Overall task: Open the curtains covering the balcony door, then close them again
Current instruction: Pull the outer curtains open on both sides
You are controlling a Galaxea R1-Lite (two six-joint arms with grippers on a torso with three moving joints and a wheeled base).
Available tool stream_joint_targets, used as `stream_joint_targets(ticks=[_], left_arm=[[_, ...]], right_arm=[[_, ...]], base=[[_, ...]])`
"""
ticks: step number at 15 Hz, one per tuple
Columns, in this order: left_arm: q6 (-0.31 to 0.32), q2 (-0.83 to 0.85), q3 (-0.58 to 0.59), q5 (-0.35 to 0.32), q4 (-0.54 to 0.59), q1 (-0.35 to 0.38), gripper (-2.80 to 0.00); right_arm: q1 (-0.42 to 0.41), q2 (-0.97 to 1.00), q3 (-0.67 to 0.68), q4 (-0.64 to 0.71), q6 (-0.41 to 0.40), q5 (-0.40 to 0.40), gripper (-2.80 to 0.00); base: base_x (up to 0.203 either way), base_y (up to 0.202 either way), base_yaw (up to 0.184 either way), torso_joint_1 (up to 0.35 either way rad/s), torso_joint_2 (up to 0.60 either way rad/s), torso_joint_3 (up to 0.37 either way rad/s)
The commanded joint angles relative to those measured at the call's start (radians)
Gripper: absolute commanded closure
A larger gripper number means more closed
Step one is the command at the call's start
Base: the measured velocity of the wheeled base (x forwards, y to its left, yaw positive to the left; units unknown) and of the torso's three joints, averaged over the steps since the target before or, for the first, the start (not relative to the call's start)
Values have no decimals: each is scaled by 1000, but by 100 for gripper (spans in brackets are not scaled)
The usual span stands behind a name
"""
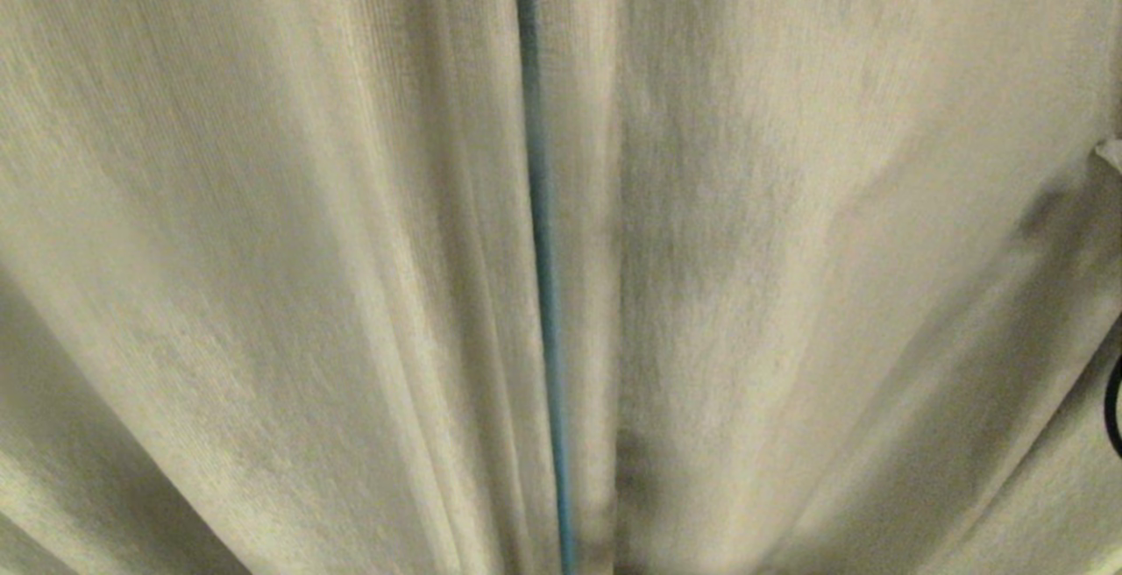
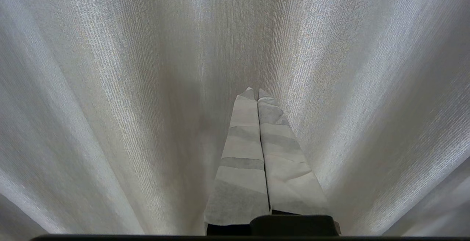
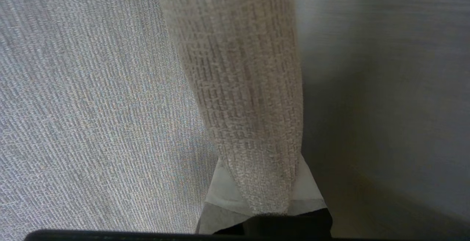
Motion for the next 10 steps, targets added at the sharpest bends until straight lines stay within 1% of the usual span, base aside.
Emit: stream_joint_targets(ticks=[1,6,10], left_arm=[[-1,0,0,0,0,0,0],[-1,0,0,0,0,0,0],[-1,0,0,0,0,0,0]], right_arm=[[-79,0,-7,-3,2,2,0],[-219,55,-74,-3,2,3,0],[-318,136,-138,-10,22,2,0]], base=[[0,0,0,0,0,0],[0,0,0,0,0,0],[0,0,0,0,0,0]])
